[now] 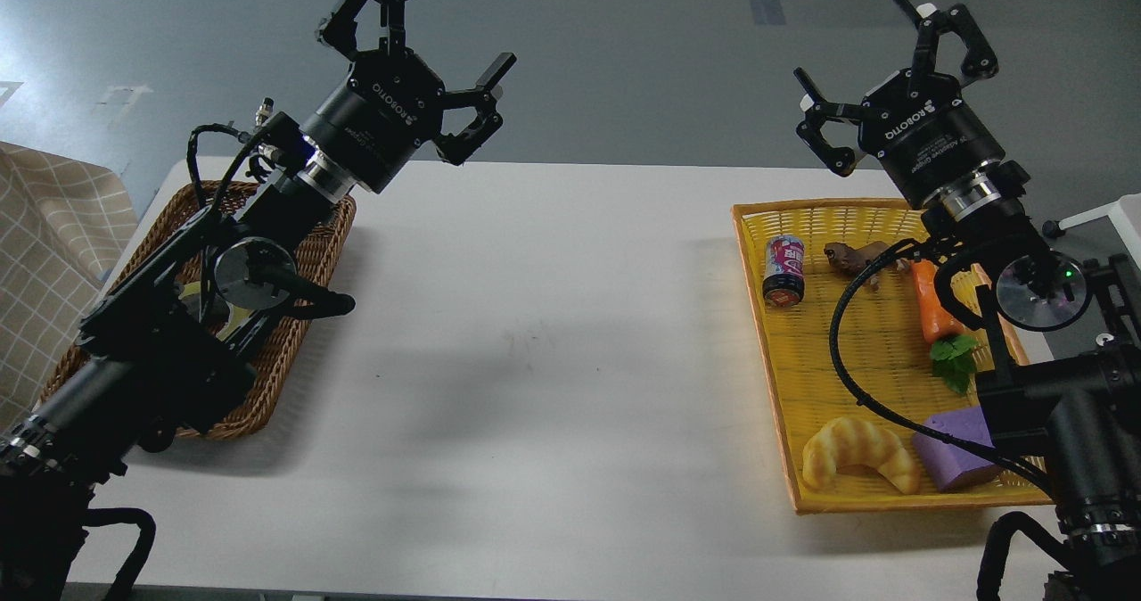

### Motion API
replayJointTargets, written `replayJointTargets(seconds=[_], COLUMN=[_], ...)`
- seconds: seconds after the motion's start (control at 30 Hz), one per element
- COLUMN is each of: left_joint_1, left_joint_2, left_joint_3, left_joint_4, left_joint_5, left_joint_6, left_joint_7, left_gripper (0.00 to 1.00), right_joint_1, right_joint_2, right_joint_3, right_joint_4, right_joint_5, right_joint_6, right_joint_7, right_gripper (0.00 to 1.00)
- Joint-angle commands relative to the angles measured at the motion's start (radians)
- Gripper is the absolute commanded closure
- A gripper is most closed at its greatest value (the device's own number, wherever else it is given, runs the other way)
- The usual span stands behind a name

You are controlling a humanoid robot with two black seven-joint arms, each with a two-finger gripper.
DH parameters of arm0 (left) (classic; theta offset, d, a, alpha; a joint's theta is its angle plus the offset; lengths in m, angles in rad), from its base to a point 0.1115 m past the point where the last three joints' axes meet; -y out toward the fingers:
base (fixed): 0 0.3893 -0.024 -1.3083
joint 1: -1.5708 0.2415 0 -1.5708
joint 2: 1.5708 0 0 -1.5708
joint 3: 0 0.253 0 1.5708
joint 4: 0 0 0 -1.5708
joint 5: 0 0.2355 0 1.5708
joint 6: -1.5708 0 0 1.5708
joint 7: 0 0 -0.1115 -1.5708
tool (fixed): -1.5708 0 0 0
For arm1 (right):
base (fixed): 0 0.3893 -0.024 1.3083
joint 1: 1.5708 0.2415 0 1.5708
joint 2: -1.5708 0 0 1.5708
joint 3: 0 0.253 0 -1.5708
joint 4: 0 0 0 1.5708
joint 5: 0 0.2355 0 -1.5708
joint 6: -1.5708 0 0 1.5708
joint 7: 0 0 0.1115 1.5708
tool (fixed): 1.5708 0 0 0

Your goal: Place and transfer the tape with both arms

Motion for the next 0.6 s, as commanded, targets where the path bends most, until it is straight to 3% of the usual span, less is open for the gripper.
replayJointTargets(seconds=[0.0,0.57], left_joint_1=[-0.003,-0.001], left_joint_2=[-0.006,-0.009], left_joint_3=[-0.005,-0.023], left_joint_4=[0.000,0.029], left_joint_5=[0.001,0.012], left_joint_6=[0.000,0.000], left_joint_7=[0.000,0.000], left_gripper=[0.02,0.02], right_joint_1=[-0.001,-0.021], right_joint_2=[0.000,0.000], right_joint_3=[0.002,0.037], right_joint_4=[-0.002,0.043], right_joint_5=[0.001,0.001], right_joint_6=[0.000,0.000], right_joint_7=[0.001,0.016], right_gripper=[0.00,0.00])
